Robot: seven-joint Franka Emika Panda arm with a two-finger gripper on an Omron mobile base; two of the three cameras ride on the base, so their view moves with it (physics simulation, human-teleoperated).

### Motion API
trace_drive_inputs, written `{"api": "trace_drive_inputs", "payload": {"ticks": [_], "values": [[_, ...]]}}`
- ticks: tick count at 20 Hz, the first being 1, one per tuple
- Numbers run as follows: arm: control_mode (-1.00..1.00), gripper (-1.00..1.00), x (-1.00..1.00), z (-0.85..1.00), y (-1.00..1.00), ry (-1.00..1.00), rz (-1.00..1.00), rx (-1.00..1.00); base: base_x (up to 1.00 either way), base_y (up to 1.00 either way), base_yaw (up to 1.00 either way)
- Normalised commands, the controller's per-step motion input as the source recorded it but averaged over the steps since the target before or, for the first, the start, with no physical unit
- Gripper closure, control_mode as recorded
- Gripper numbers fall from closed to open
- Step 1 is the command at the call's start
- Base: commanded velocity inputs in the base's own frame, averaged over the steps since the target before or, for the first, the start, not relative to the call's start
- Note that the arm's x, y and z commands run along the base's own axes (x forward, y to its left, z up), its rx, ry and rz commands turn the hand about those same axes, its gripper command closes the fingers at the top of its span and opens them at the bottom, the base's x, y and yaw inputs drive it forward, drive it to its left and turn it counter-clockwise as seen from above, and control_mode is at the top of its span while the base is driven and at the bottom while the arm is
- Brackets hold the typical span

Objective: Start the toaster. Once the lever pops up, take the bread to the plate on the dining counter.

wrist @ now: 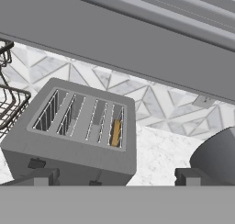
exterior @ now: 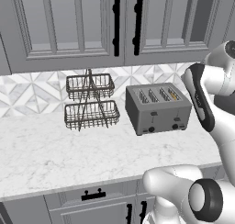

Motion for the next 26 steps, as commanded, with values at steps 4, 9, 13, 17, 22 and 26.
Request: {"api": "trace_drive_inputs", "payload": {"ticks": [4,9,13,17,22,26], "values": [[-1.00,-1.00,0.00,0.00,0.00,0.00,0.00,0.00,0.00,0.00,0.00],[-1.00,-1.00,0.00,0.00,0.00,0.00,0.00,0.00,0.00,0.00,0.00],[-1.00,-1.00,0.00,0.00,0.00,0.00,0.00,0.00,0.00,0.00,0.00],[-1.00,-1.00,0.00,0.00,0.00,0.00,0.00,0.00,0.00,0.00,0.00],[-1.00,-1.00,0.00,0.00,0.00,0.00,0.00,0.00,0.00,0.00,0.00],[-1.00,-1.00,0.00,0.00,0.00,0.00,0.00,0.00,0.00,0.00,0.00]]}}
